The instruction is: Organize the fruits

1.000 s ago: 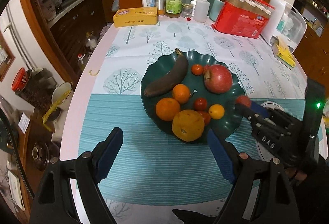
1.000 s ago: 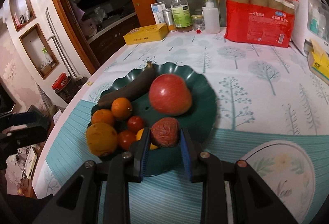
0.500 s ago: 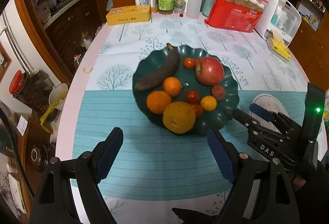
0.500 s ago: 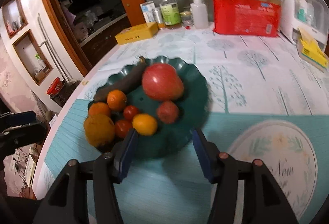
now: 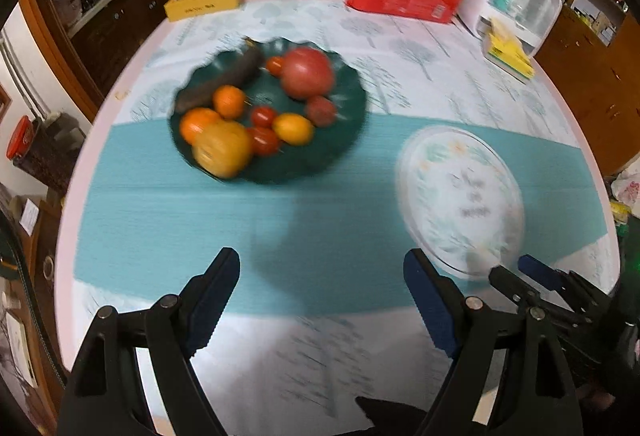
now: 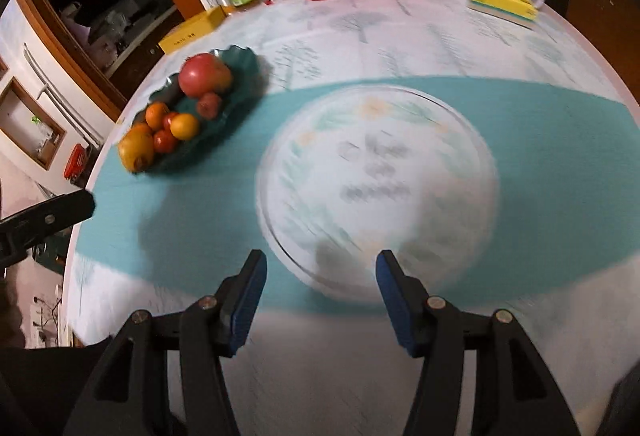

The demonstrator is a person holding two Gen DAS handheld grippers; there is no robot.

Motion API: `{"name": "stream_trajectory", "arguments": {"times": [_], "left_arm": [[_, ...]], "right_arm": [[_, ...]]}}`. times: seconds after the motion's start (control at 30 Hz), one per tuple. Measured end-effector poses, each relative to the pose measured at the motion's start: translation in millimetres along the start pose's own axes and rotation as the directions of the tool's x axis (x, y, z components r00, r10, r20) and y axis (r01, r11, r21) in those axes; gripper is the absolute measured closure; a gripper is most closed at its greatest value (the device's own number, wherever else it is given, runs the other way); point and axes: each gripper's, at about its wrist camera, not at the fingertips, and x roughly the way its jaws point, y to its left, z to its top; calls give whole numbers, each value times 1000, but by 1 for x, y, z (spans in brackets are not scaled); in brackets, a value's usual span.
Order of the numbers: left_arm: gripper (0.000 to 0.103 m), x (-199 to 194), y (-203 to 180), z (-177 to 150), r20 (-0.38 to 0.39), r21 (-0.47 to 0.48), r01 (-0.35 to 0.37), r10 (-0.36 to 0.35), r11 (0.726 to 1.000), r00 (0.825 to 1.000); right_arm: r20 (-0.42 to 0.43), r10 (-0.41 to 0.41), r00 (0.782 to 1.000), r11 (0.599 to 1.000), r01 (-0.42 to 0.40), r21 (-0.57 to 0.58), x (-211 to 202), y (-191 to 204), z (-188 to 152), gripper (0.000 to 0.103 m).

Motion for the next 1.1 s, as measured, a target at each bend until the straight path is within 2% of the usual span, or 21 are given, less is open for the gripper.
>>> {"name": "stream_trajectory", "arguments": {"times": [0.1,0.23,0.37,0.47,0.57,0.63,0.8,0.87,1.03,1.1], "left_arm": [[20,-6,-31,-15,-10,7,-11,11,1000,1000],[20,-23,-64,-29,-5,-4,12,-12,1000,1000],[15,-51,-88,-33,25,15,11,-12,1000,1000],[13,-75,-102,-30,68,41,4,-7,999,998],[13,-97,-111,-26,110,48,-20,15,999,994],[13,-109,-111,-22,116,13,-46,44,999,992],[13,-136,-114,-23,174,-8,-51,52,999,983],[13,-143,-118,-27,198,-14,-60,61,998,978],[13,-146,-126,-45,216,-26,-89,92,996,972],[13,-147,-134,-57,237,-11,-126,125,992,963]], "right_arm": [[-35,-15,999,1000,14,-27,-28,-26,-11,45],[-69,-17,997,999,14,-44,-67,-54,-19,45],[-76,-29,997,998,25,-55,-103,-68,-22,36],[-111,-19,994,999,14,-47,-119,-72,-20,32],[-87,11,996,998,-17,-63,-142,-68,-15,30],[-54,28,998,996,-32,-82,-162,-61,-10,28],[31,50,998,988,-45,-145,-200,-50,-6,26],[56,46,997,988,-38,-148,-207,-50,-7,19],[75,29,997,997,-23,-79,-208,-55,-20,18],[93,8,996,998,-2,-65,-206,-57,-29,18]]}}
